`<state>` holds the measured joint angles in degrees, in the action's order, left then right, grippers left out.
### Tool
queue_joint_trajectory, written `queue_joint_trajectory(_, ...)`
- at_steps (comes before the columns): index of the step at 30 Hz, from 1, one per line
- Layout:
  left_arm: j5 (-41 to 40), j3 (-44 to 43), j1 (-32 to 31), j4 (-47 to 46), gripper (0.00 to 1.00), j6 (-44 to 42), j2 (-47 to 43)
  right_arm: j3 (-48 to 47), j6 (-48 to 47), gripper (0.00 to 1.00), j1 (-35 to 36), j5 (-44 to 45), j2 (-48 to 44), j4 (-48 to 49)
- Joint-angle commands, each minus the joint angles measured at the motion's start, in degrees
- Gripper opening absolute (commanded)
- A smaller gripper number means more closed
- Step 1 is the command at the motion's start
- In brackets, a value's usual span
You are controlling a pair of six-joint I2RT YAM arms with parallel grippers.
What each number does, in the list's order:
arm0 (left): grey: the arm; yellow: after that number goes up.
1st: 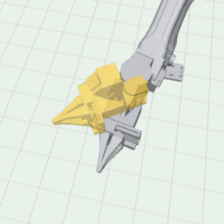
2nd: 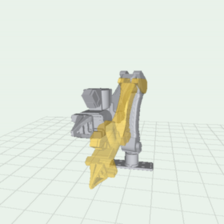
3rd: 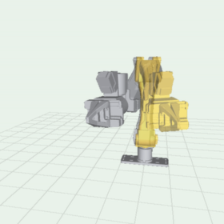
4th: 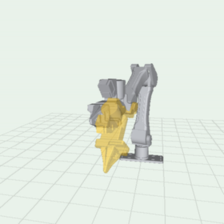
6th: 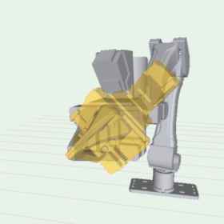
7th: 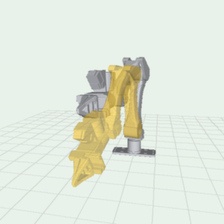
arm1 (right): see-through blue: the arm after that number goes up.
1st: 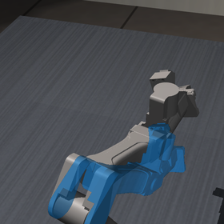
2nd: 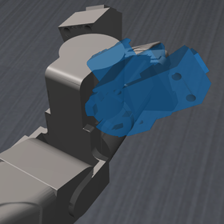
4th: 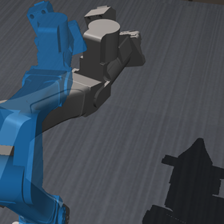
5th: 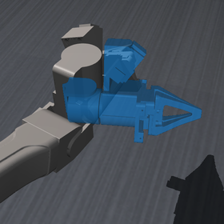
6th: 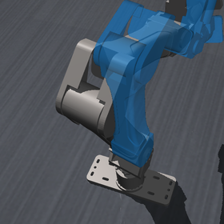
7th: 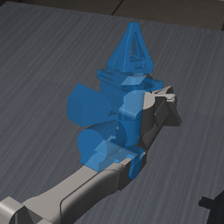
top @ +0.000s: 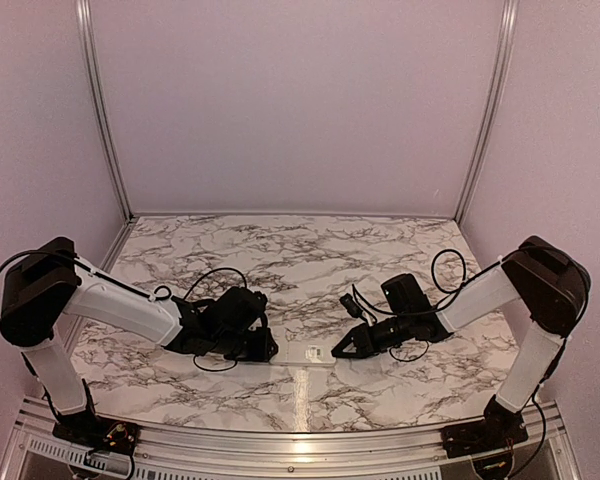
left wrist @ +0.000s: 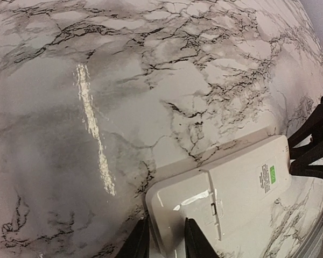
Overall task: Load the batteries into the remote control
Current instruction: Press the battery cover on the remote control.
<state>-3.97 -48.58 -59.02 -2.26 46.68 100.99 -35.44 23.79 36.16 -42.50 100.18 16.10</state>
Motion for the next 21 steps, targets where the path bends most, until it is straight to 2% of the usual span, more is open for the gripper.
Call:
queue_joint_trajectory(1, 2.7, -0.3, -0.7, 3.2, 0.22, -1.4, 2.7, -0.6, -0.3, 0.21, 1.3, -0.4, 1.9, -0.6)
queue_joint_trajectory(14, 11.0, 0.5, -1.2, -4.3, 0.15, 0.7, 6.4, -1.0, 0.6, 0.09, 2.2, -1.6, 3.1, 1.4)
queue_joint_trajectory(21, 14.1, 1.0, -1.9, -7.3, 0.15, 0.9, 6.4, -2.3, 1.0, 0.07, 2.4, -2.2, 4.1, 1.8)
